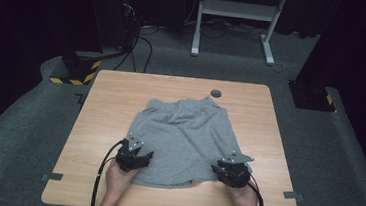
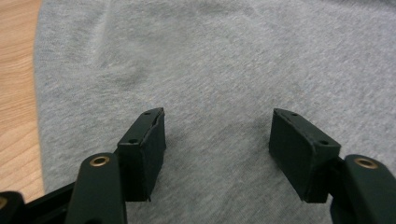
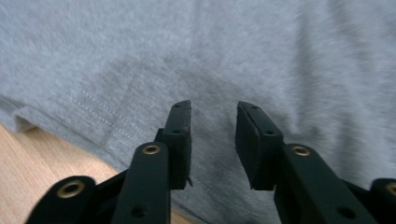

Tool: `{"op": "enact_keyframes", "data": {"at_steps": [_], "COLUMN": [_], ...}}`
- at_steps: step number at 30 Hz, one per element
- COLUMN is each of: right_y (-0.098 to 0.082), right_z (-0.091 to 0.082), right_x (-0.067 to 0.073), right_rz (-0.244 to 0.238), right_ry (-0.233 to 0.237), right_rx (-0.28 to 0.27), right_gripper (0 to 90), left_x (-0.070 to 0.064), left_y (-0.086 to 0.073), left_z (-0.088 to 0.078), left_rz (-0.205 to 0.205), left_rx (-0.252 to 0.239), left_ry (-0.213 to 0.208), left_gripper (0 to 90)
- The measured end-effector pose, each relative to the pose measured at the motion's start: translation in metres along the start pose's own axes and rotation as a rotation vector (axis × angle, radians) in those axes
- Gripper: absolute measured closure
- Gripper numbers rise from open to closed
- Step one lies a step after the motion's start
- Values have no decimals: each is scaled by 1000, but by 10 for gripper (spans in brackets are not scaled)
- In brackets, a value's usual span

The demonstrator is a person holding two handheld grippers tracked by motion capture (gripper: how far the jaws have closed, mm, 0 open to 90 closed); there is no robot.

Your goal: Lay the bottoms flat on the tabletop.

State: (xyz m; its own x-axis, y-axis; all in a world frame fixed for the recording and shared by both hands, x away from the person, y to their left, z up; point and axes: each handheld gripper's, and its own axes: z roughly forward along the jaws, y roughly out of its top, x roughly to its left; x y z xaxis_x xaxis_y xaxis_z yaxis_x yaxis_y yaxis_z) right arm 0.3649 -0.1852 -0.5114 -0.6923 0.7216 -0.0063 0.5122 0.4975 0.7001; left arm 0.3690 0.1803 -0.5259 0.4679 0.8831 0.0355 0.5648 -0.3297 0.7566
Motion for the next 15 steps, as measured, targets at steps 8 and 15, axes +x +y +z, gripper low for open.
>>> {"op": "enact_keyframes", "data": {"at_steps": [8, 15], "right_y": [-1, -2], "right_z": [2, -15], "right_x": [5, 8], "right_rz": [-68, -72], "right_ry": [-23, -16], "right_rx": [35, 0], "right_gripper": [885, 884], "left_x": [0, 0], "left_y": [0, 0], "left_z": [0, 0], "left_rz": [-3, -1], "left_rx": [0, -1], "left_ry": [1, 1], "left_gripper": [365, 364]}}
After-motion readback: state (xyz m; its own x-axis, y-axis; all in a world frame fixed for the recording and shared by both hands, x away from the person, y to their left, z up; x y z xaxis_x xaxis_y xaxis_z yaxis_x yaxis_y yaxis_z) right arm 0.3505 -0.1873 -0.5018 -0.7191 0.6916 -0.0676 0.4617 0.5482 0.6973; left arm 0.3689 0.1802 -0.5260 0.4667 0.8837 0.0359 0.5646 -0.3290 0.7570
